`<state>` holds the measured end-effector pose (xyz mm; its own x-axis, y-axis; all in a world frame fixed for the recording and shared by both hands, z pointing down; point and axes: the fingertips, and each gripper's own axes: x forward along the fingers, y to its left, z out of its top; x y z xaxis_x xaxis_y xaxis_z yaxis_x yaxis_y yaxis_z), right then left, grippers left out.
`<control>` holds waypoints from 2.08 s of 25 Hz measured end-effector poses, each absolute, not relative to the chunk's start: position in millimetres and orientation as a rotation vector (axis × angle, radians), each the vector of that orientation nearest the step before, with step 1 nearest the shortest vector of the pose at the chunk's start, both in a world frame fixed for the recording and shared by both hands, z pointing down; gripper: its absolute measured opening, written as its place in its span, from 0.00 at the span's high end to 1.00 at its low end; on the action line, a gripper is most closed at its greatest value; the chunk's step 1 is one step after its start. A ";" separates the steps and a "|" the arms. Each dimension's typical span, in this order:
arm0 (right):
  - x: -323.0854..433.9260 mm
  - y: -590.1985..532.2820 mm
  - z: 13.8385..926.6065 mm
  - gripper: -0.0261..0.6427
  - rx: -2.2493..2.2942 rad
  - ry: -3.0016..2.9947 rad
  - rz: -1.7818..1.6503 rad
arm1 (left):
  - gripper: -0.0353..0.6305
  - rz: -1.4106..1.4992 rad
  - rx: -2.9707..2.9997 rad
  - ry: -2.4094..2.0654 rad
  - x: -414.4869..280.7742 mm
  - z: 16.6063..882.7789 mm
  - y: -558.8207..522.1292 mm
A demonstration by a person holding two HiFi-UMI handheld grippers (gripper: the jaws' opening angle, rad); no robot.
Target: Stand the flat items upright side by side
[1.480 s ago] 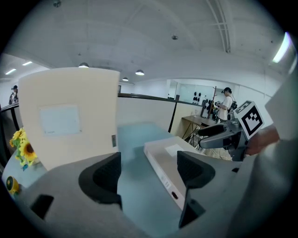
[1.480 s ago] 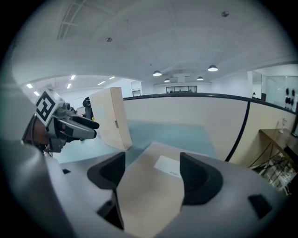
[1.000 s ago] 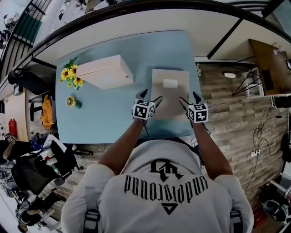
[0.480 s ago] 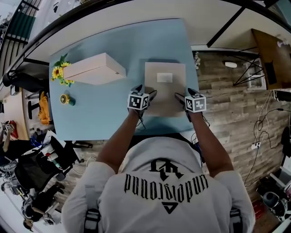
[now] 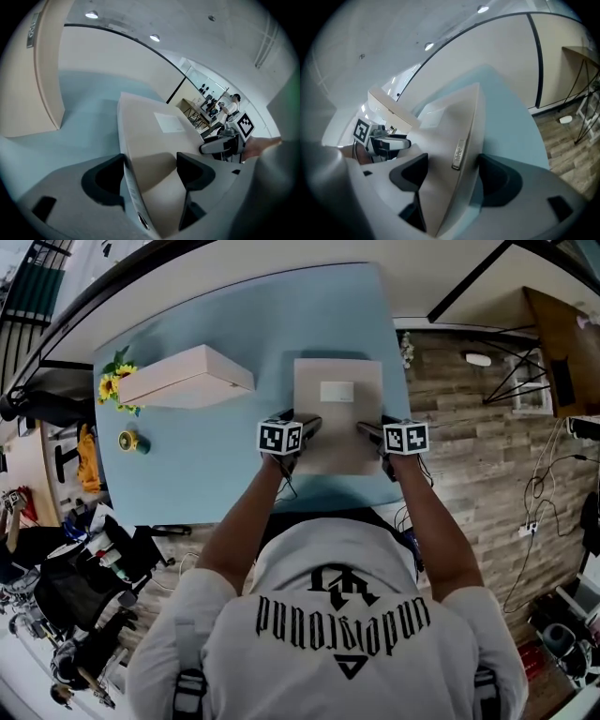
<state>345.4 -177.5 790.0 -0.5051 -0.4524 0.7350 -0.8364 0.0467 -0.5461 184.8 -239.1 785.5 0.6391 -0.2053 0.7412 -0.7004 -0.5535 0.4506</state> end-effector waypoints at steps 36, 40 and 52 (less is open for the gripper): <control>267.0 -163.6 665.4 0.50 1.334 -2.187 0.781 | 0.44 0.743 2.348 -0.962 105.8 666.0 -207.5; 232.1 -174.7 642.6 0.51 1.350 -2.228 0.655 | 0.44 0.709 2.388 -1.031 68.5 645.3 -215.7; 122.0 -206.6 603.6 0.52 1.337 -2.293 0.381 | 0.45 0.636 2.437 -1.194 -46.4 607.8 -234.6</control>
